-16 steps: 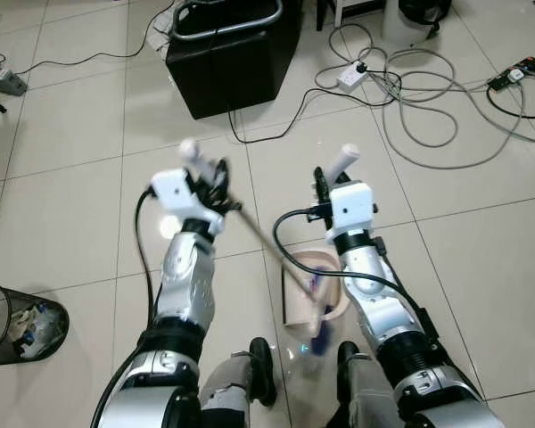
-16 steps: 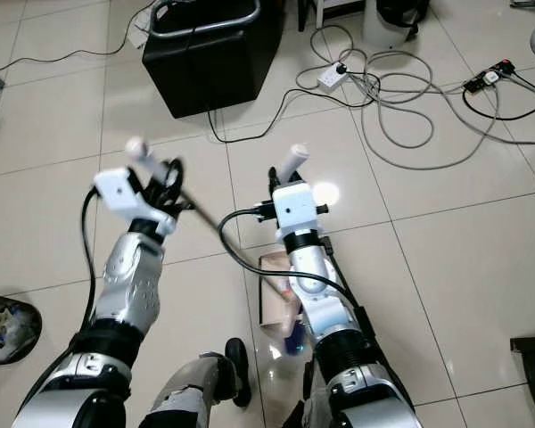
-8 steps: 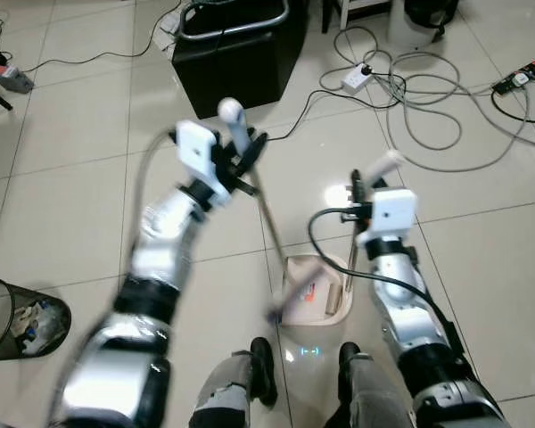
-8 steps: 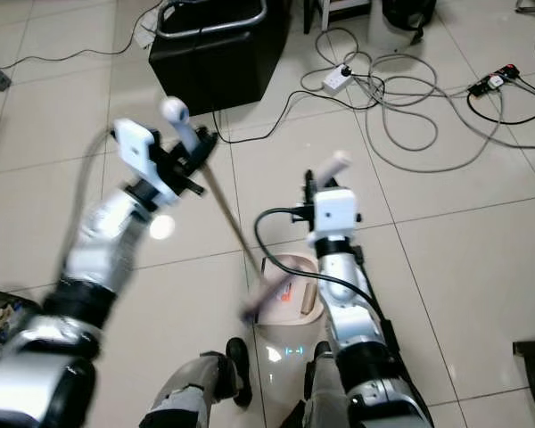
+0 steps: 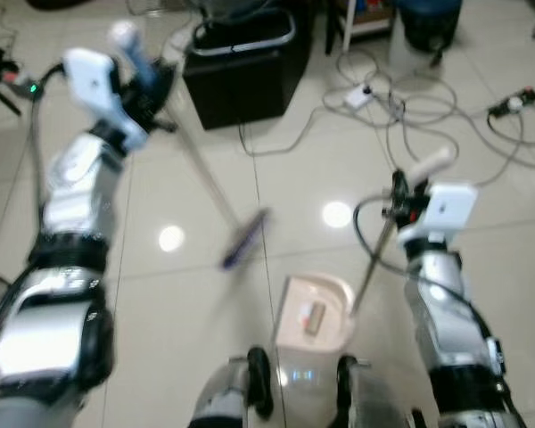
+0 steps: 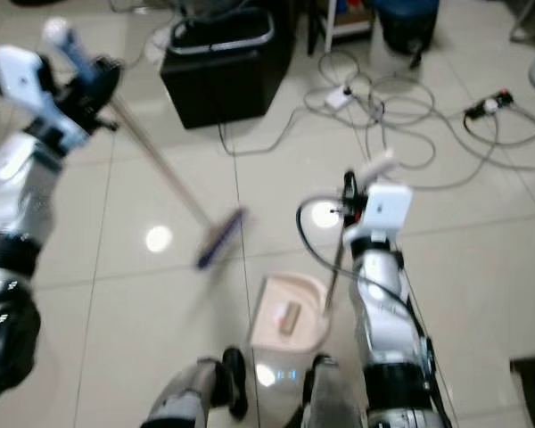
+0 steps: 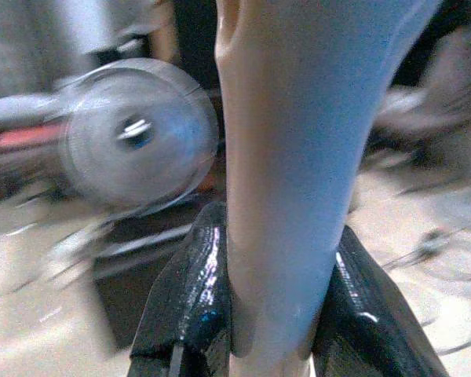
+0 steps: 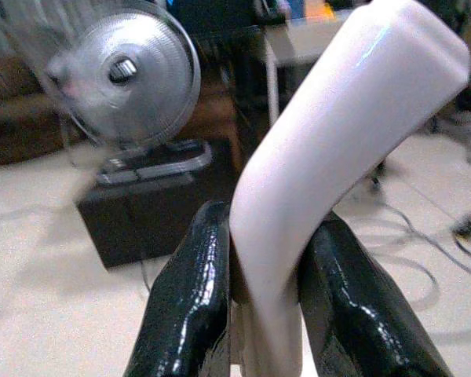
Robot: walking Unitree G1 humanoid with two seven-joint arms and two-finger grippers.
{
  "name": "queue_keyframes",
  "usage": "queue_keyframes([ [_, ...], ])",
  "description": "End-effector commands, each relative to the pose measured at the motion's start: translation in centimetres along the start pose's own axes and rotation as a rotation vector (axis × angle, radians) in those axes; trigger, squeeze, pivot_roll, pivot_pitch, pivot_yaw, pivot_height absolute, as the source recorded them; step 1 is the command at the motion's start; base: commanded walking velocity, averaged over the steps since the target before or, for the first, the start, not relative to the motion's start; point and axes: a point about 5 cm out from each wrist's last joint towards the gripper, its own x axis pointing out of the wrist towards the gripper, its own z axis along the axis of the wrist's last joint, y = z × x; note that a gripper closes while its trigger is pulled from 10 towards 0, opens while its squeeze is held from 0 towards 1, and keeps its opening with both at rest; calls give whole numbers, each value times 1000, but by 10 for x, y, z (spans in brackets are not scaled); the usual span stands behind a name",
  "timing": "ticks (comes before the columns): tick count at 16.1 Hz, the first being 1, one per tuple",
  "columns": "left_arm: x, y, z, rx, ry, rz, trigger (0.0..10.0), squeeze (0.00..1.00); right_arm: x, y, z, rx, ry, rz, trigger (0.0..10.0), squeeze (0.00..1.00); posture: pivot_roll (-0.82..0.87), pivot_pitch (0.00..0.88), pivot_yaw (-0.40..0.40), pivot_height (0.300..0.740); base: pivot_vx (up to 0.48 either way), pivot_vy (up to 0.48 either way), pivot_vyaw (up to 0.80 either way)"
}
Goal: Sweep floor
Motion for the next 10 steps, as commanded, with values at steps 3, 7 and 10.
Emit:
queue_keyframes([
  [3,-46,2,-55,60,206,152,10000,0,16,11,51,98,-140,10,10000,0,-8,73,121,740,0,0,800],
  [7,-81,-13,-79,160,284,280,10000,0,24,13,71,245,-137,-20,10000,0,1,67,94,740,0,0,800],
  [10,-103,-27,-84,139,293,319,10000,0,32,10,86,308,-151,-36,10000,0,5,75,85,740,0,0,800],
])
